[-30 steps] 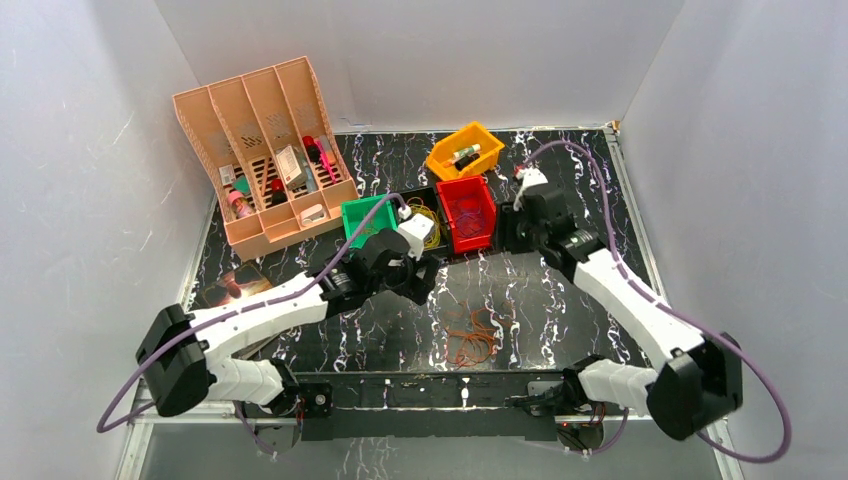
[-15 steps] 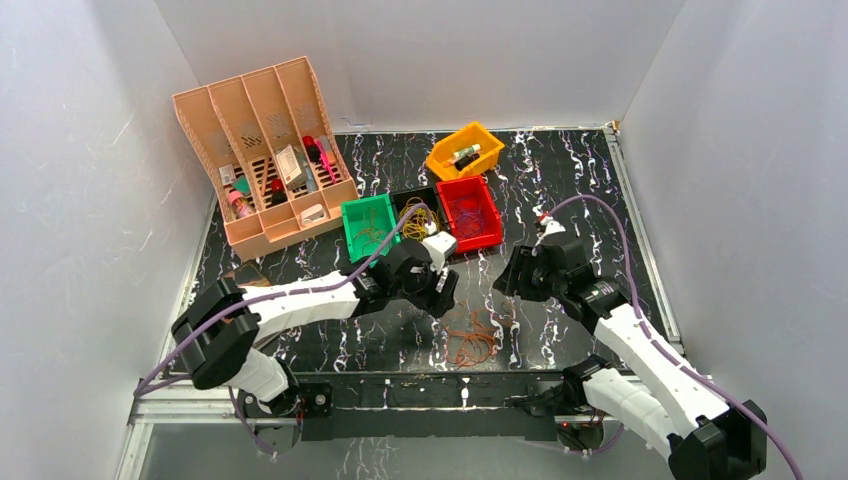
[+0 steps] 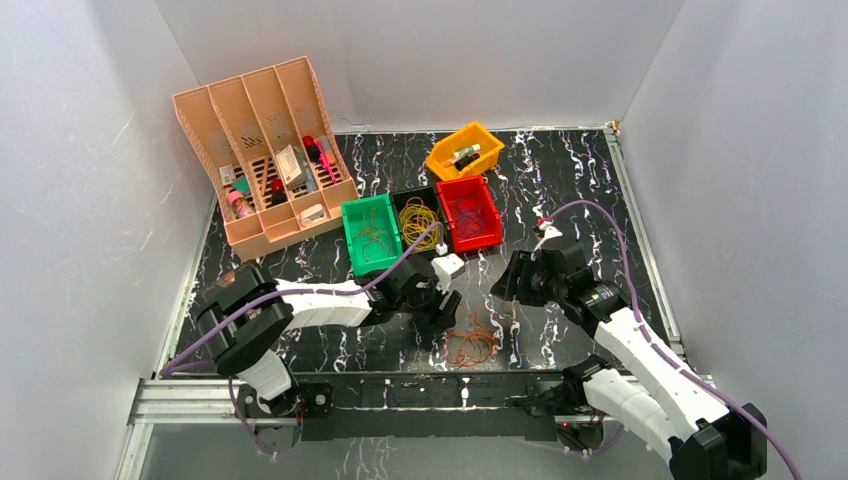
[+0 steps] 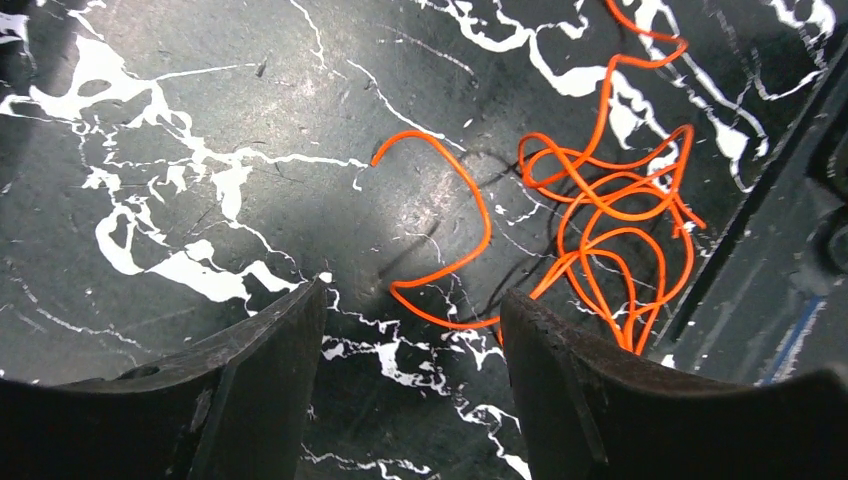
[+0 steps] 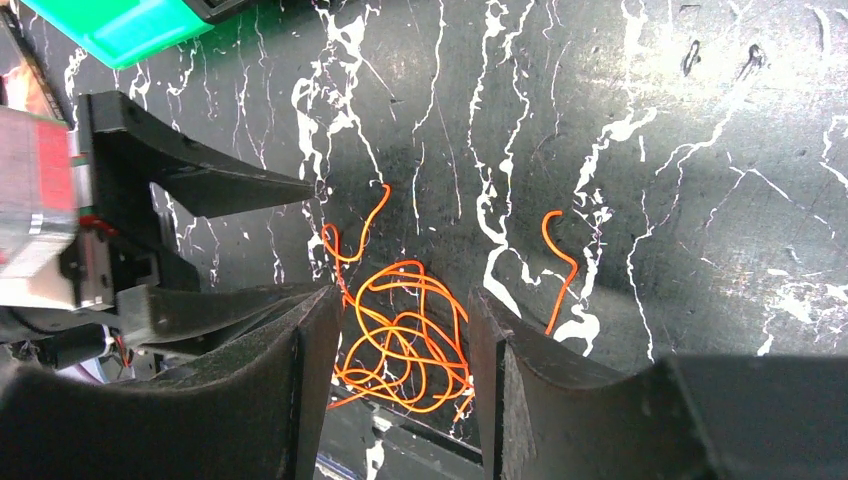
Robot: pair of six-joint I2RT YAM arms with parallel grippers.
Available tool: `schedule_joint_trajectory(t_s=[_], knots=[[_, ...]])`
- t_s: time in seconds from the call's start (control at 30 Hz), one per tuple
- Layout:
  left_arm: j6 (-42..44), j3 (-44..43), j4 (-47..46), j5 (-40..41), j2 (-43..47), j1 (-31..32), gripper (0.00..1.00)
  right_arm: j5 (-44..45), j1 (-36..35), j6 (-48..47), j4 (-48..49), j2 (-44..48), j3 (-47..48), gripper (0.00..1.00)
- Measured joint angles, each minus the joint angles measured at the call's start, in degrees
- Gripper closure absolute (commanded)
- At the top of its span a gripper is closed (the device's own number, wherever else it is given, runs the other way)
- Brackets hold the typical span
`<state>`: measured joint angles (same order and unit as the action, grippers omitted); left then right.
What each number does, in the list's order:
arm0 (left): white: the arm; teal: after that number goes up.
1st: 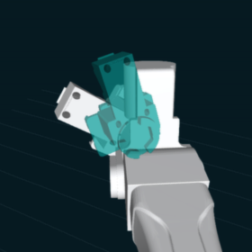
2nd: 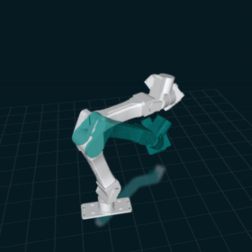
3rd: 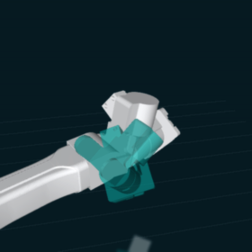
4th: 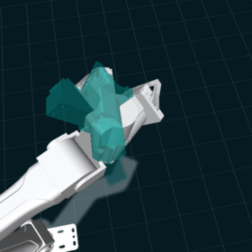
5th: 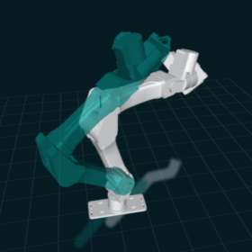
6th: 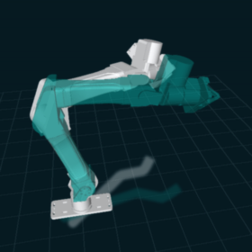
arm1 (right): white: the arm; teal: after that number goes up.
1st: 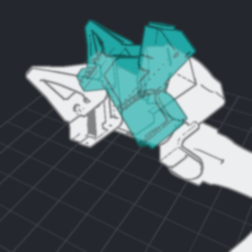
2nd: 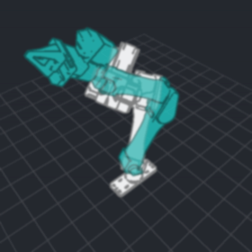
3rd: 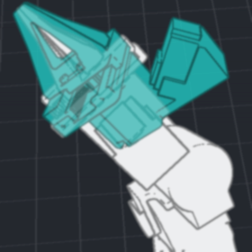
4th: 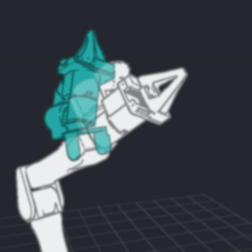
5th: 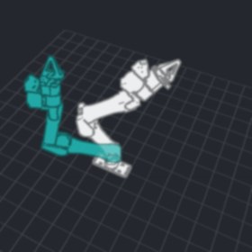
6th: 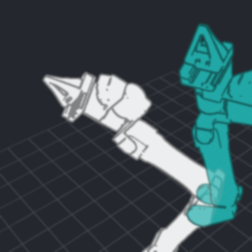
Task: Untangle the cables
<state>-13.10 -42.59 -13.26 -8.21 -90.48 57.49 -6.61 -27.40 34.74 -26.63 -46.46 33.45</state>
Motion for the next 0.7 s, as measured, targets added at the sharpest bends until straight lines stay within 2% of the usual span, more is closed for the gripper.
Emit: schedule_joint_trajectory(t_s=[0.23,0.4,0.47,0.57,0.7], knots=[[2.7,-0.6,-3.1,-0.9,-3.8,0.0,0.45,0.0,0.0,-0.4,-0.2,0.0,0.0,0.42],[3.3,-1.0,-4.5,-1.5,-5.1,0.0,0.63,-0.1,0.0,-0.4,-0.3,0.0,0.0,0.42],[3.3,-1.5,-4.8,-1.8,-5.8,0.0,0.75,-0.2,0.0,-0.4,-0.3,0.0,0.0,0.42],[3.0,-1.6,-4.9,-2.4,-6.3,0.0,1.0,-0.2,0.0,-0.4,-0.3,0.0,0.0,0.42],[2.9,-1.7,-4.7,-2.7,-6.5,0.0,1.0,-0.3,0.0,-0.4,-0.3,0.0,0.0,0.42]])
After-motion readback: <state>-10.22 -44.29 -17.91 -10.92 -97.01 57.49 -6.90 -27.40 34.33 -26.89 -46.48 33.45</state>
